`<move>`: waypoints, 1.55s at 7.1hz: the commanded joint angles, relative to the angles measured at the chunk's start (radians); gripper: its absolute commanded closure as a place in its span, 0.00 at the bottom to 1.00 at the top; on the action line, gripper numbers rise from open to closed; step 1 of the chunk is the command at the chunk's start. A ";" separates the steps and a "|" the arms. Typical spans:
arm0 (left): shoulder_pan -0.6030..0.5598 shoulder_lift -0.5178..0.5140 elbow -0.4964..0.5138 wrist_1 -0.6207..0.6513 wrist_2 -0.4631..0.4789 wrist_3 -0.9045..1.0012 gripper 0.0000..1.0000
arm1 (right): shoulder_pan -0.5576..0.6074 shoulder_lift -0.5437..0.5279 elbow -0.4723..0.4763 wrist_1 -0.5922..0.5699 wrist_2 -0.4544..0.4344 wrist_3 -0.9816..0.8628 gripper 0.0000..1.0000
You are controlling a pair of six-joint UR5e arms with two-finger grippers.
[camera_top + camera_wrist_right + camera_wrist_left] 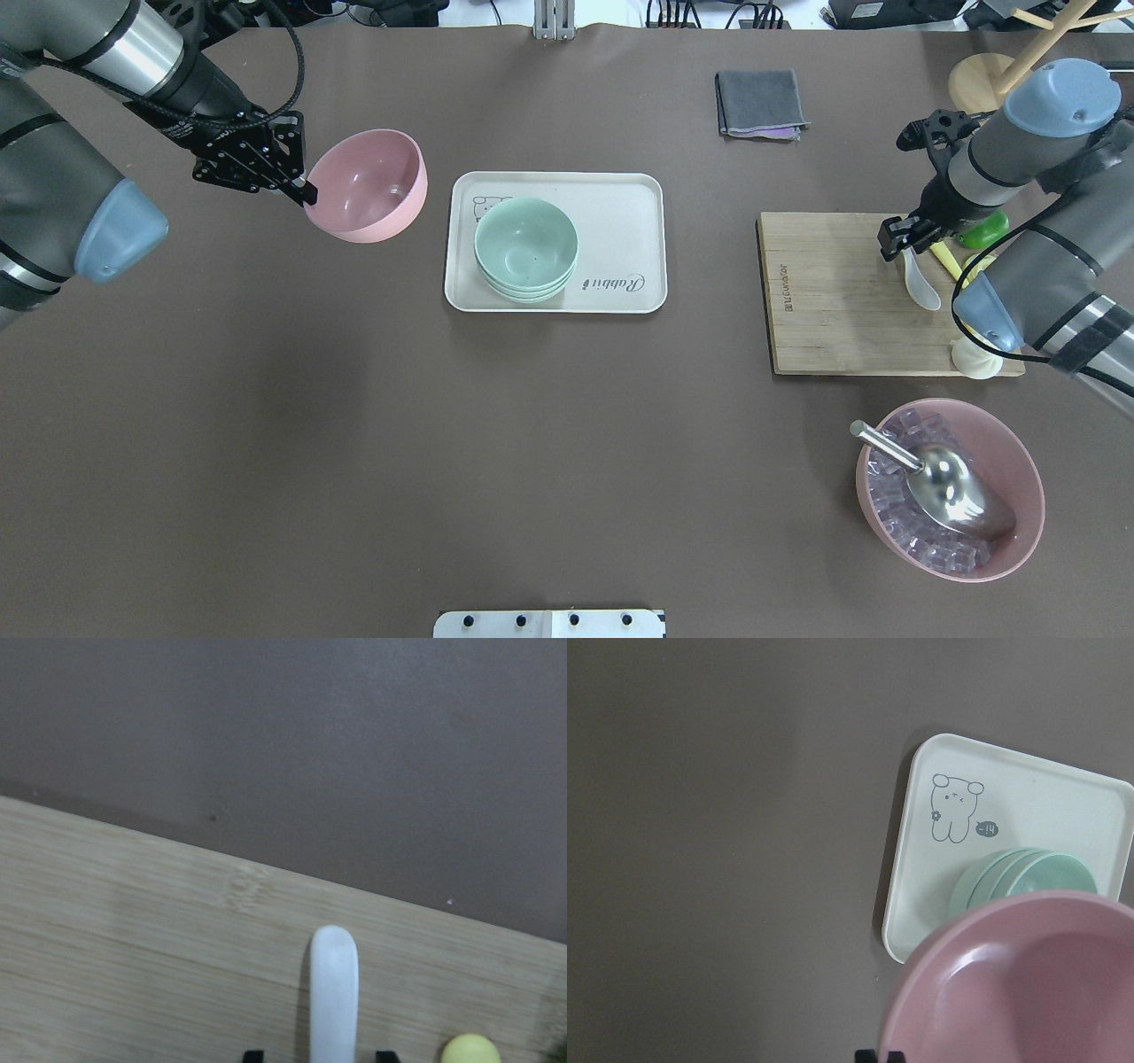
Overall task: Stack pink bowl on green and place spoon
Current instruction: 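Carry the pink bowl toward the tray while the right gripper grasps the white spoon, then lower the pink bowl onto the green bowl stack and open the left gripper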
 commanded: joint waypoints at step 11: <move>0.174 -0.164 0.219 -0.262 0.196 -0.216 1.00 | 0.139 0.048 0.083 -0.025 0.164 0.104 1.00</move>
